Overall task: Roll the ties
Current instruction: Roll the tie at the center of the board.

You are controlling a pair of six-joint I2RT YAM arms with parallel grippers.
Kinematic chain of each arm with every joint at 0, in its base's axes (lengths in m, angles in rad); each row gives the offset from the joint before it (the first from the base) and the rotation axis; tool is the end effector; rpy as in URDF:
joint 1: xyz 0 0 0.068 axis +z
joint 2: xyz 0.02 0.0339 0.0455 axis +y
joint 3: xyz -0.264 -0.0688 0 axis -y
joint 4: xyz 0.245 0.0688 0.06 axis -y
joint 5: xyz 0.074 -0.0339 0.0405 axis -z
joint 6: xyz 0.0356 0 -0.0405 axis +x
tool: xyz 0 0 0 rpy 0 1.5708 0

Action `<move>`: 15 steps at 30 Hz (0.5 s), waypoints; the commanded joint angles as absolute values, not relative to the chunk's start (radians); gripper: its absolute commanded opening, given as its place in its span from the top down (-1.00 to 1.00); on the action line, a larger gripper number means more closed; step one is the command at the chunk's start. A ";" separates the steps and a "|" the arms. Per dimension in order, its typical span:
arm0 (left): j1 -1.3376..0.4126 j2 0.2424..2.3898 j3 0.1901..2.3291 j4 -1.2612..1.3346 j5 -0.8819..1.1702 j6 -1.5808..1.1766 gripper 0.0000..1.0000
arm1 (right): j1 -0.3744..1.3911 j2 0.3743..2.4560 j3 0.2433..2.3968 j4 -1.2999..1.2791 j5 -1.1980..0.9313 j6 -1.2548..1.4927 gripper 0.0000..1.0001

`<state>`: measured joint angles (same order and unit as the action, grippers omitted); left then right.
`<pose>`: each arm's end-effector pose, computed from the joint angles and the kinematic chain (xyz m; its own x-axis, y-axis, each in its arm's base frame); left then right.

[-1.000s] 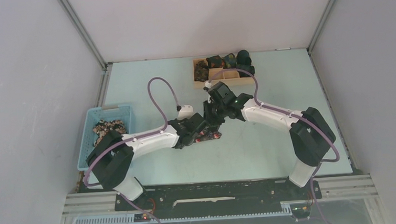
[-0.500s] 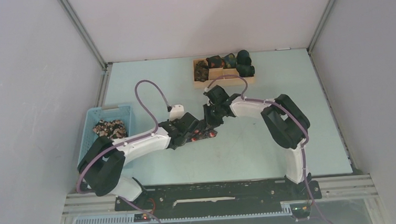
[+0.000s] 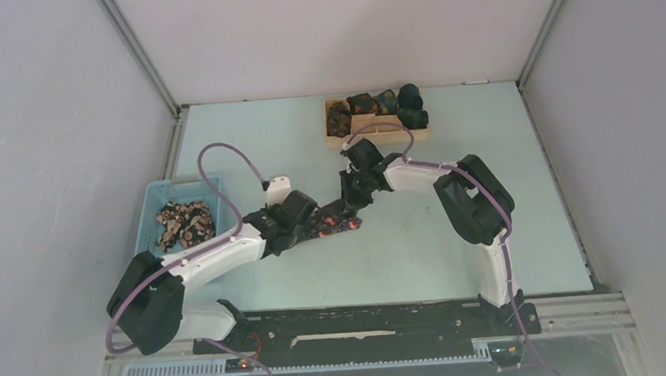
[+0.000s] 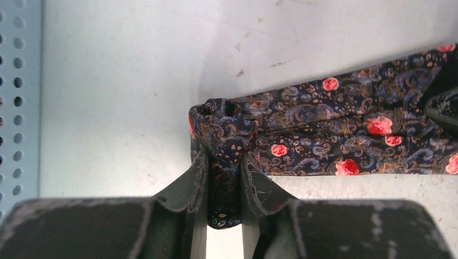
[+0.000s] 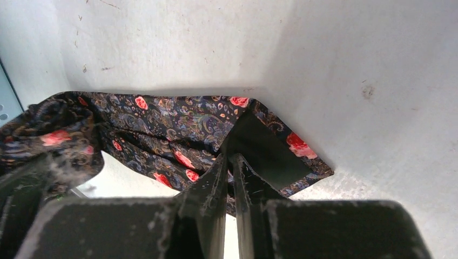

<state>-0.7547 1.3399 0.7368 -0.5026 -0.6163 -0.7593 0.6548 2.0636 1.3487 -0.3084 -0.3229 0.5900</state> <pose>0.1901 -0.1505 0.1888 -0.7271 -0.0874 -0.6810 -0.1797 0.9815 0.0660 0.3305 0.2680 0.1388 -0.9569 -0.0696 -0.2818 -0.2120 0.8307 0.5147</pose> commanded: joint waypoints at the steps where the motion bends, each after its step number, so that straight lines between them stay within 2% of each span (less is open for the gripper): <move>1: -0.703 1.252 0.716 -0.484 -0.631 -0.746 0.89 | 0.661 2.112 1.347 -0.408 -0.239 0.555 0.76; 15: -0.613 1.157 0.667 -0.506 -0.660 -0.746 0.95 | 0.676 2.103 1.302 -0.440 -0.213 0.566 0.78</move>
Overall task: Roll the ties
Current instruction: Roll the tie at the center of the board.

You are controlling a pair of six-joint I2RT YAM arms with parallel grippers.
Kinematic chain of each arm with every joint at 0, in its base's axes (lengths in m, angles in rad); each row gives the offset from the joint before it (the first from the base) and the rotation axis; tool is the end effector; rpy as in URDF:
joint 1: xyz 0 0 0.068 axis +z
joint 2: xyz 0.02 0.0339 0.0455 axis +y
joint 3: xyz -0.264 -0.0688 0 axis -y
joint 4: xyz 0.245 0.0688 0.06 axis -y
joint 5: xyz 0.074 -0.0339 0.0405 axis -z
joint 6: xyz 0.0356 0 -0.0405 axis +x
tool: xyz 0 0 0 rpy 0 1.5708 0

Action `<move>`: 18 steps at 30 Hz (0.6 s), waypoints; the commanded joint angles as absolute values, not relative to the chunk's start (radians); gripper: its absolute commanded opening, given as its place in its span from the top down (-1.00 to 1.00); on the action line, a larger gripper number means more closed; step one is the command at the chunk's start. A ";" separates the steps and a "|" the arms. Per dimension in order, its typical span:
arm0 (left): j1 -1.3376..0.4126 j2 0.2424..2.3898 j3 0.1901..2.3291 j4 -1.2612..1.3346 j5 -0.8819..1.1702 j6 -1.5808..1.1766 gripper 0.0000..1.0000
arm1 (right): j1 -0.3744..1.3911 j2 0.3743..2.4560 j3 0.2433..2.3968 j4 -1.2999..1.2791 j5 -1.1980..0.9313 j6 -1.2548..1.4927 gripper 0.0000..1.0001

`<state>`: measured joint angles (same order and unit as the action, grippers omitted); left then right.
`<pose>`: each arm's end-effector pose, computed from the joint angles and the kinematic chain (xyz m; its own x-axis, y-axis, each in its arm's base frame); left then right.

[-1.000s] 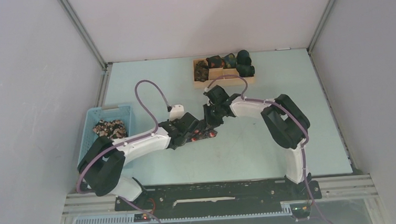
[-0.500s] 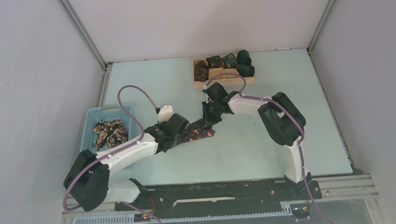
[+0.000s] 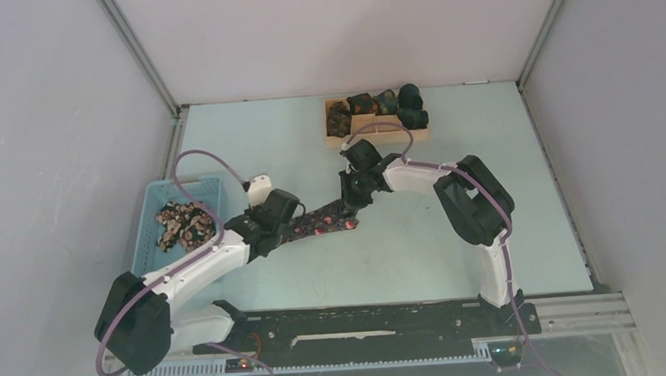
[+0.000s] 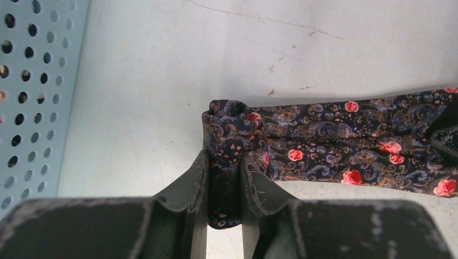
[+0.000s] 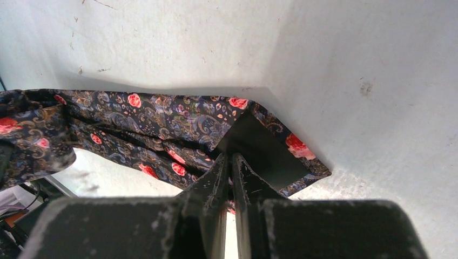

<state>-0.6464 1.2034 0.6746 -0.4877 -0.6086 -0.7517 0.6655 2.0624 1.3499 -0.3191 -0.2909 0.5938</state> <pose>0.1889 -0.1170 0.2003 -0.6693 -0.1969 -0.7165 -0.2780 0.9606 -0.0043 0.3278 0.2703 0.1387 -0.9552 -0.0684 -0.2878 -0.2086 0.8457 0.4913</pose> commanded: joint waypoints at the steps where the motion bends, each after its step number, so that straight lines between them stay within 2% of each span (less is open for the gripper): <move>1: -0.608 1.156 0.667 -0.512 -0.666 -0.745 0.96 | 0.676 2.103 1.302 -0.441 -0.215 0.566 0.78; 12: -0.560 1.126 0.637 -0.495 -0.699 -0.781 0.99 | 0.690 2.106 1.302 -0.472 -0.205 0.560 0.80; 18: -0.559 1.208 0.685 -0.481 -0.684 -0.712 1.00 | 0.699 2.085 1.302 -0.470 -0.212 0.565 0.80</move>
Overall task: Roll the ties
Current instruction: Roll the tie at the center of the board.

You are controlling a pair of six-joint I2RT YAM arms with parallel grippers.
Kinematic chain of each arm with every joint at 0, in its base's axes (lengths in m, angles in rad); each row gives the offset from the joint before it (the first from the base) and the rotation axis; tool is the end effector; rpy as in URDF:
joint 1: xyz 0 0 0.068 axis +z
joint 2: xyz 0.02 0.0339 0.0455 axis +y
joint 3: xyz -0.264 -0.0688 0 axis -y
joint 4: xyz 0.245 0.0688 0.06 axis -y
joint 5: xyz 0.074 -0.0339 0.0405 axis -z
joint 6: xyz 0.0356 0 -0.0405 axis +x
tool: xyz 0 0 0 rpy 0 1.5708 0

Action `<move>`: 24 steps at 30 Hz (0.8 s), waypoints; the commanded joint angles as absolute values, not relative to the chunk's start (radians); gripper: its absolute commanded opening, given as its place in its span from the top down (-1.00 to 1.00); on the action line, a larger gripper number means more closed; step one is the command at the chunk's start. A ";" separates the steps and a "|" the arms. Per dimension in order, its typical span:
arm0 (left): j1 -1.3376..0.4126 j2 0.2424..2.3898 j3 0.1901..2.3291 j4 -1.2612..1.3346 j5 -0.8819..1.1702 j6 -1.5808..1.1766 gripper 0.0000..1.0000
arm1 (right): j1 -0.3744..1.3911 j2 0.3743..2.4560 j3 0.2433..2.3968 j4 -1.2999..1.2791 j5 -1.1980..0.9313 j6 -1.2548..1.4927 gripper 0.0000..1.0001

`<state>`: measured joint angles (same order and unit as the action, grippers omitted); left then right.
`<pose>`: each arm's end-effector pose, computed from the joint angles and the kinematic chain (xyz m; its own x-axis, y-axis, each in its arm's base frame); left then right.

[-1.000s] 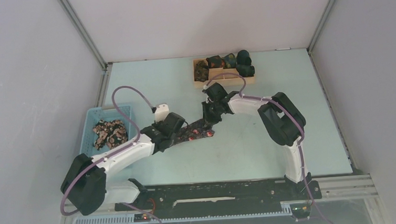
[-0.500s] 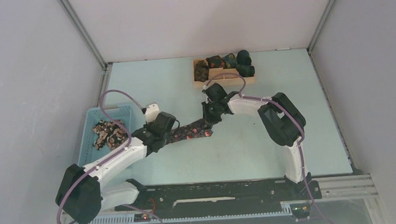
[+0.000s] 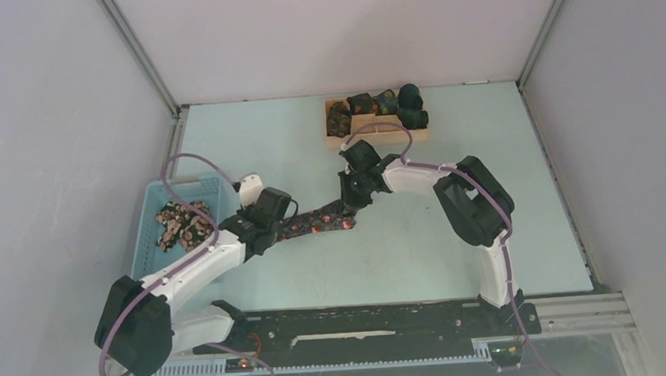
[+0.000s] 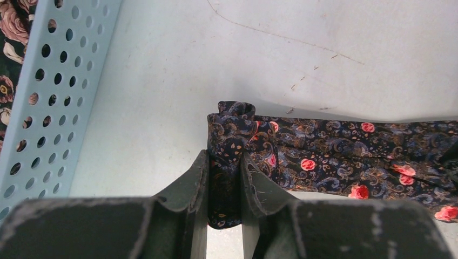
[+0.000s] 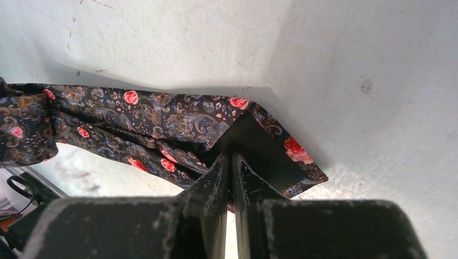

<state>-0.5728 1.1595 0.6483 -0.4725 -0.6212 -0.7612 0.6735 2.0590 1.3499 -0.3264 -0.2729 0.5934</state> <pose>0.1915 -0.0989 0.2022 -0.6237 -0.2652 -0.7353 -0.3597 0.9325 -0.0313 0.3255 0.2720 0.1395 -0.9533 -0.0718 -0.2933 -0.2111 0.8529 0.4774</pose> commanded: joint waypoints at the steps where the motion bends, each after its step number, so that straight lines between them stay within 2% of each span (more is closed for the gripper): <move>1: -0.559 1.229 0.696 -0.487 -0.691 -0.707 1.00 | 0.696 2.075 1.302 -0.469 -0.213 0.567 0.80; 24: -0.735 1.597 0.881 -0.612 -0.848 -0.727 1.00 | 0.627 1.795 1.263 -0.548 -0.178 0.526 0.80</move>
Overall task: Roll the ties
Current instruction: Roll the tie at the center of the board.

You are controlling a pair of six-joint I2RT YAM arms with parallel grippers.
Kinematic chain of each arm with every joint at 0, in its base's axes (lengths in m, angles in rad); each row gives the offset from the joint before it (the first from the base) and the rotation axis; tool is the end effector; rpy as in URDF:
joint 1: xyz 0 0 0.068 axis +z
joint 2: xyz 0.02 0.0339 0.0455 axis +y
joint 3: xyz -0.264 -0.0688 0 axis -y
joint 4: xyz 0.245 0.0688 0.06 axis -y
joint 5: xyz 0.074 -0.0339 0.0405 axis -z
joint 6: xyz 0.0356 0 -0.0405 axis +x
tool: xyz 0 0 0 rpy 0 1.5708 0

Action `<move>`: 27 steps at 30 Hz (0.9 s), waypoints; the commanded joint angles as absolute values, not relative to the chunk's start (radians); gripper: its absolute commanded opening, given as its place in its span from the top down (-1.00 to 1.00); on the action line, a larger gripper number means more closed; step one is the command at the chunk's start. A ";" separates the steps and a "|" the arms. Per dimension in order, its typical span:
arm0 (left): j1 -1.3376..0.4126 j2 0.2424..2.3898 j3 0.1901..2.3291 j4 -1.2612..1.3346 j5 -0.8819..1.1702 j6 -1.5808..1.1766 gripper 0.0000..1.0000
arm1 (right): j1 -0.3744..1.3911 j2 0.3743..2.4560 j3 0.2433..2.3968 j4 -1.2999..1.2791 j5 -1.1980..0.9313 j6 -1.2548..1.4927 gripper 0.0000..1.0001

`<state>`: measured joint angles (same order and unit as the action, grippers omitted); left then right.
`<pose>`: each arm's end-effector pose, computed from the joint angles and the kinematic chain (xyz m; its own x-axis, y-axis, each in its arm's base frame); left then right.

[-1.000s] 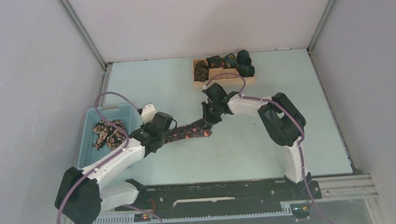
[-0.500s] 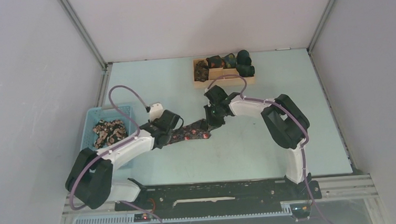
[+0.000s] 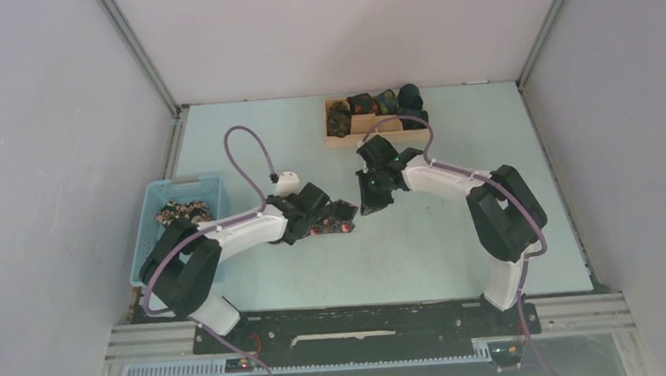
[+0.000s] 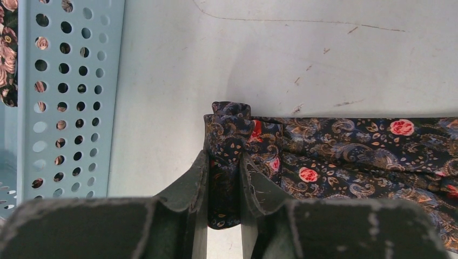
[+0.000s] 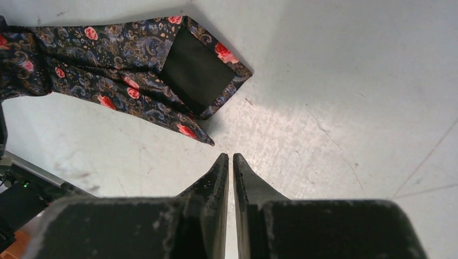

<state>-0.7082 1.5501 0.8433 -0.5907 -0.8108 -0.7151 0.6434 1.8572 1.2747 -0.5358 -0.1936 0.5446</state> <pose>0.2191 -0.1537 0.1691 -0.7486 0.0464 -0.6614 -0.2534 0.9018 0.3500 0.2998 0.2333 0.1841 -0.9553 -0.0809 -0.2843 -0.1883 0.9079 0.3745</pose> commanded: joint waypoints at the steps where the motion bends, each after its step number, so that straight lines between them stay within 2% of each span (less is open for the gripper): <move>1: -0.742 1.610 0.891 -0.615 -0.849 -0.727 0.99 | 0.622 1.788 1.261 -0.549 -0.179 0.525 0.80; 8: -0.767 1.712 0.943 -0.622 -0.827 -0.714 0.87 | 0.608 1.757 1.253 -0.552 -0.188 0.517 0.80; 15: -0.772 1.715 0.945 -0.569 -0.738 -0.676 0.46 | 0.603 1.736 1.252 -0.551 -0.191 0.515 0.80; 27: -0.772 1.659 0.960 -0.583 -0.703 -0.666 0.14 | 0.593 1.704 1.252 -0.506 -0.231 0.535 0.79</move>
<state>-0.7658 1.6936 0.9394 -0.6117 -0.7830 -0.6525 0.5980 1.7596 1.2507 -0.5457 -0.2100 0.5301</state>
